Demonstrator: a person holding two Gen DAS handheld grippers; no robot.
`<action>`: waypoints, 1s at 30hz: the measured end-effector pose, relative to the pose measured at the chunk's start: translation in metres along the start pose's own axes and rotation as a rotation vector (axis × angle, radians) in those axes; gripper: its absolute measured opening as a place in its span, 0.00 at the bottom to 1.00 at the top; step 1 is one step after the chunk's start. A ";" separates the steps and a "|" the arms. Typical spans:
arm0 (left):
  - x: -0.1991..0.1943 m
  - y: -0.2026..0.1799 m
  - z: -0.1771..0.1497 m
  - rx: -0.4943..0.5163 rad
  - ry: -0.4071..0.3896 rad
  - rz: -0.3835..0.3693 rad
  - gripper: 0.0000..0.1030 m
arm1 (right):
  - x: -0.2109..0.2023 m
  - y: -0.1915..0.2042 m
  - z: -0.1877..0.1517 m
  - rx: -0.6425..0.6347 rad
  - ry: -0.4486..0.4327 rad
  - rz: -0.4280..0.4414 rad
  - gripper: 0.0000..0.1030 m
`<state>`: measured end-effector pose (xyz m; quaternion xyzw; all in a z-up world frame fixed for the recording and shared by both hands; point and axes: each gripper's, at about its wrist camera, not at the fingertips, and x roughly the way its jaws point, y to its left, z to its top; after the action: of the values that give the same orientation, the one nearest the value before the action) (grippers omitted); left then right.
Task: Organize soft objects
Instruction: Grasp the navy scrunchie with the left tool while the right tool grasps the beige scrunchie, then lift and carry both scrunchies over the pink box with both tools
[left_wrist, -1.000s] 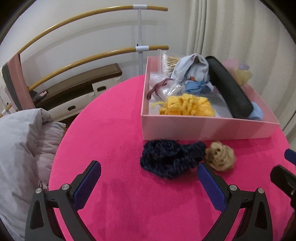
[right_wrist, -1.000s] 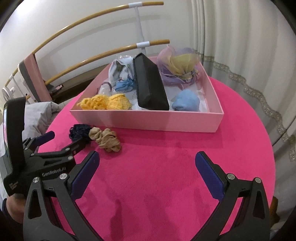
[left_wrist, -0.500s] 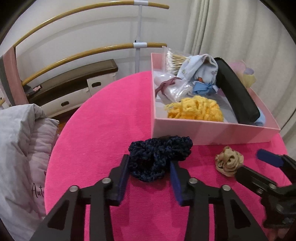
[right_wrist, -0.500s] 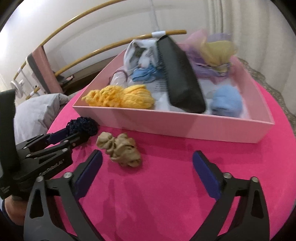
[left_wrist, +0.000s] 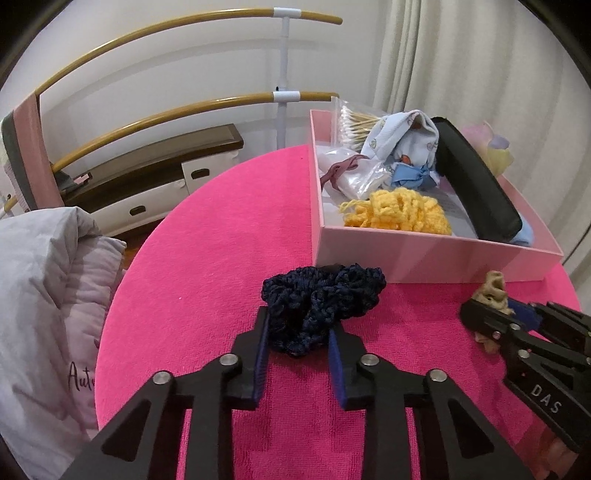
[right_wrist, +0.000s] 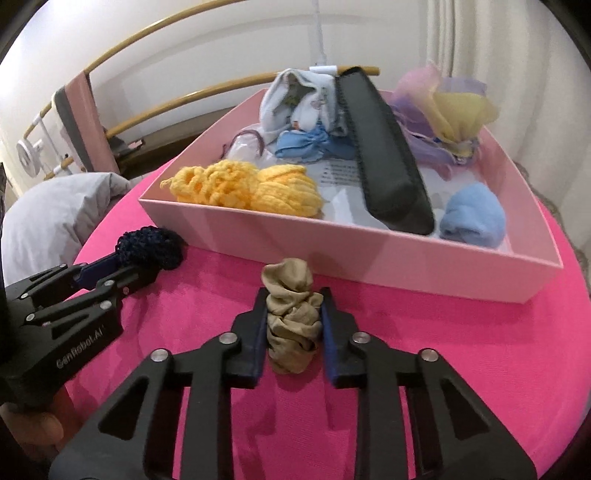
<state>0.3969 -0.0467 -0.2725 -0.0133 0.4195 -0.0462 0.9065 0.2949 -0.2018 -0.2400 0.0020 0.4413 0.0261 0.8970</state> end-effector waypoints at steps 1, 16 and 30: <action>-0.002 0.000 -0.001 -0.002 0.001 -0.002 0.17 | -0.002 -0.003 -0.001 0.006 -0.001 0.002 0.21; -0.060 0.012 -0.021 -0.051 -0.007 -0.035 0.10 | -0.042 -0.025 -0.023 0.056 -0.027 0.018 0.21; -0.137 -0.012 -0.039 -0.006 -0.075 -0.060 0.10 | -0.089 -0.024 -0.029 0.050 -0.094 0.014 0.21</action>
<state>0.2780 -0.0447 -0.1936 -0.0302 0.3848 -0.0716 0.9197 0.2190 -0.2306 -0.1873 0.0288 0.3992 0.0210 0.9162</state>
